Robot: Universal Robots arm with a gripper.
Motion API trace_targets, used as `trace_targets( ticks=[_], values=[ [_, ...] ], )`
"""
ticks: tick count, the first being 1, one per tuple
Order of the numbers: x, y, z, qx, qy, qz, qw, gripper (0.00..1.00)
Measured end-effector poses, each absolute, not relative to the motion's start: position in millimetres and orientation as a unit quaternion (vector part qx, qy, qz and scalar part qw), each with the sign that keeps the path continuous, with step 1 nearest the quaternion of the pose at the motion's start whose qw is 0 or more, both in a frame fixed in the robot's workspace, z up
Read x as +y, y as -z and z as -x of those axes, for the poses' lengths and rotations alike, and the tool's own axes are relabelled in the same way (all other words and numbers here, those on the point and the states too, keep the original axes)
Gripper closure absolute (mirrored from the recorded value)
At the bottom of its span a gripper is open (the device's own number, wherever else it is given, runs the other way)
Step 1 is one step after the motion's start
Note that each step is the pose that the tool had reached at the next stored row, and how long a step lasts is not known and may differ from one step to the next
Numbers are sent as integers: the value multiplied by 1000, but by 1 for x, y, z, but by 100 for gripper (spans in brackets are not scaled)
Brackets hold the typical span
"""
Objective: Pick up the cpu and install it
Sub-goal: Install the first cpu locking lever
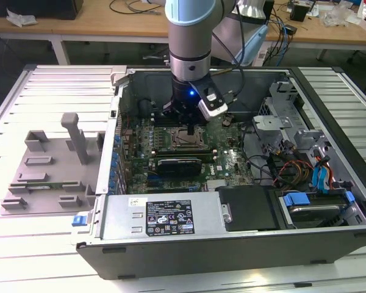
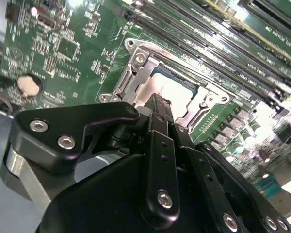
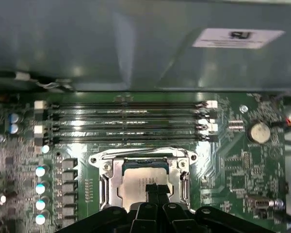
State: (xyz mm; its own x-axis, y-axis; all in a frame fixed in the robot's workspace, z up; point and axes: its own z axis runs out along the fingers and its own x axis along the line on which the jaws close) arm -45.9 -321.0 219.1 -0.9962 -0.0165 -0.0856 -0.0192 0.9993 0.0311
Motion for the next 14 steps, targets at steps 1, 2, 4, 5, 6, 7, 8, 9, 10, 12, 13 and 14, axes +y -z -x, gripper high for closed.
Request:
trace_targets(
  ticks=[1, 2, 4, 5, 6, 7, 8, 9, 10, 12, 13, 14],
  values=[
    [-321, -219, 46, 999, -15, 26, 42, 89],
    [-321, -219, 46, 998, -12, 44, 42, 89],
    [-321, -219, 46, 998, -12, 47, 42, 89],
    [-321, -220, 46, 998, -12, 47, 42, 89],
    [-321, -222, 46, 998, -11, 47, 42, 89],
    [-321, -226, 46, 998, -11, 47, 42, 89],
    [-321, -227, 46, 998, -10, 45, 42, 89],
    [-321, -227, 46, 998, -8, 36, 42, 89],
    [-321, -227, 46, 999, -6, 29, 42, 89],
    [-321, -227, 46, 999, -3, 9, 42, 89],
    [-321, -227, 46, 999, -3, 3, 42, 89],
    [-321, -226, 47, 999, -3, -1, 42, 89]
  ],
)
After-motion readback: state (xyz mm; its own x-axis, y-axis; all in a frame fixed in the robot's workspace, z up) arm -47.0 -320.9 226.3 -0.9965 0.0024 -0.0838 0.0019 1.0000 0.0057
